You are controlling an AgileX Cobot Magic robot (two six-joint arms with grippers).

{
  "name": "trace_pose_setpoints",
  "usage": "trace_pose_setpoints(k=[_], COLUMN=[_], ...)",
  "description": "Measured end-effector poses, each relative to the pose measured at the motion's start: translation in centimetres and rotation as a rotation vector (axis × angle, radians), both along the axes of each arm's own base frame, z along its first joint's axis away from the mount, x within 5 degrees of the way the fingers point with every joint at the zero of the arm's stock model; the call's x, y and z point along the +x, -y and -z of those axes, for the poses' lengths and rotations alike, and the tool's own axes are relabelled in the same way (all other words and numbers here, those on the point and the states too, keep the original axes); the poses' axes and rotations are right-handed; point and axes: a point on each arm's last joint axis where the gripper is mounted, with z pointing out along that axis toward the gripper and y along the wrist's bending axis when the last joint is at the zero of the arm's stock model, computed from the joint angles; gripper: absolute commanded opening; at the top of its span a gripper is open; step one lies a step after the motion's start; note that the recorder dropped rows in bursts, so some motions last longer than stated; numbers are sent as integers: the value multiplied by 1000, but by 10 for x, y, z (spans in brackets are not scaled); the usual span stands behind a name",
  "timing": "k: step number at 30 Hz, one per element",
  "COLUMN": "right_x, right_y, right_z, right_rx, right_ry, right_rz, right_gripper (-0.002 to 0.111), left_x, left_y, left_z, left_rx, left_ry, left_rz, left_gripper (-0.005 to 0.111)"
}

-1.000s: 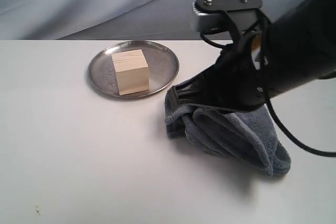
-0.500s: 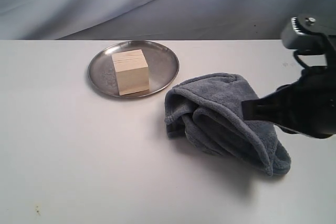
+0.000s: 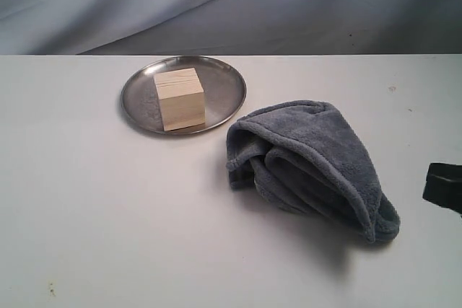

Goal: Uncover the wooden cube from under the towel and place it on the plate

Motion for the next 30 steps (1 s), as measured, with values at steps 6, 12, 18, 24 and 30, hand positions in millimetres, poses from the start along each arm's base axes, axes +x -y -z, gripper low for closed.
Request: trace_pose_setpoints(k=[6,12,18,24,30], right_x=[-19,-39,-58,-67,-73], right_y=[20,38,46,48,50], right_z=[18,25,33,29,29], right_rx=[21,-23,-88,-97,-130], right_ry=[156,317,484,579,620], right_rz=[63,132,129,126,121], right_gripper=[0,0,0,0,0], left_x=[0,0,0,0,0], left_y=[0,0,0,0,0], left_z=[0,0,0,0,0], left_rx=[0,0,0,0,0], left_ry=[0,0,0,0,0], left_rz=[0,0,0,0,0], left_gripper=[0,0,0,0,0])
